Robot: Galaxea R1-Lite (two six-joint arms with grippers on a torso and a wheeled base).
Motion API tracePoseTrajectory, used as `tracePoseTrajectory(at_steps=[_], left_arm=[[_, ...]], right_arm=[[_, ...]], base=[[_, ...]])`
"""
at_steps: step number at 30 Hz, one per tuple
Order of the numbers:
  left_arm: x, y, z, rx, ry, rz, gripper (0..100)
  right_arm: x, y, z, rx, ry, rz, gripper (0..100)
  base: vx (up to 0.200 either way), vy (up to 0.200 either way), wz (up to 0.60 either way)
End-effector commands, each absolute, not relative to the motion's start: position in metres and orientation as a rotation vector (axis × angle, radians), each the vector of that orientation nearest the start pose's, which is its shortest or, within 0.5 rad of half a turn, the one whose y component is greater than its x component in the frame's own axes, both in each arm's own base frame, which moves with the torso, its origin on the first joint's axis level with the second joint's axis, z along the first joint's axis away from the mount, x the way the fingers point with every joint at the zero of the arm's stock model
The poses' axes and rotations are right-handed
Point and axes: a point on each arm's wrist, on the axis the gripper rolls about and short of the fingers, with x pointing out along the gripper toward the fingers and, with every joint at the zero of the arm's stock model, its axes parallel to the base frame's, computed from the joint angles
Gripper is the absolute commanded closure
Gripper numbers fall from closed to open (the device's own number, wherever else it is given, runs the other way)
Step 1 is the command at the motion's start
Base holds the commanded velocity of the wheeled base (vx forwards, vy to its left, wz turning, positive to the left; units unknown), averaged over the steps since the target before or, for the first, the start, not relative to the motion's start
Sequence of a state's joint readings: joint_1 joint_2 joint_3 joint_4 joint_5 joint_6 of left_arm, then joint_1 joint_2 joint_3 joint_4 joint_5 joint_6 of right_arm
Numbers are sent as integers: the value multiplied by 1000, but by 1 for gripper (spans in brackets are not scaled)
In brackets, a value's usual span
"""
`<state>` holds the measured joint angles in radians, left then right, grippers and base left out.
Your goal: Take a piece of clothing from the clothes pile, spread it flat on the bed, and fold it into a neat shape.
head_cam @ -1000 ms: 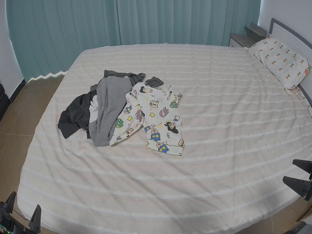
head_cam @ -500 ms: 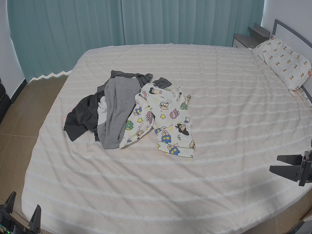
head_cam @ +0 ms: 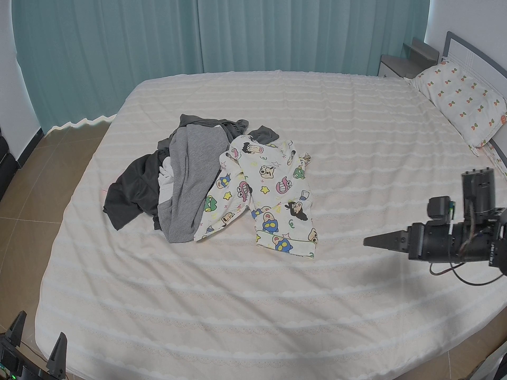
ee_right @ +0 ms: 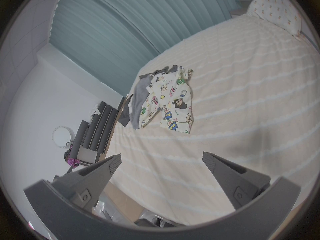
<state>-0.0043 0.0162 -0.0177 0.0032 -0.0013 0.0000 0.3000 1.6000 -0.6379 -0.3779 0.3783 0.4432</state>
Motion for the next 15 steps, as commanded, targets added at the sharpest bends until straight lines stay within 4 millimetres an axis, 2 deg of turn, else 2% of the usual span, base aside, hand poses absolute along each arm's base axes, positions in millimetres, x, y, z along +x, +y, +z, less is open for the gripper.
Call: tracePoseTrajectory(at_steps=[1, 9, 12, 15], left_arm=[[-23, 0, 76, 0, 2, -6, 0], [-23, 0, 76, 0, 2, -6, 0], [-23, 0, 76, 0, 2, -6, 0], [-23, 0, 76, 0, 2, -5, 0]], right_arm=[[284, 106, 107, 444, 823, 467, 0], [313, 116, 93, 444, 832, 455, 0], [337, 125, 76, 422, 836, 395, 0], [350, 134, 63, 409, 843, 380, 0]], base=[[0, 0, 0], [0, 0, 0], [0, 0, 0], [0, 0, 0]])
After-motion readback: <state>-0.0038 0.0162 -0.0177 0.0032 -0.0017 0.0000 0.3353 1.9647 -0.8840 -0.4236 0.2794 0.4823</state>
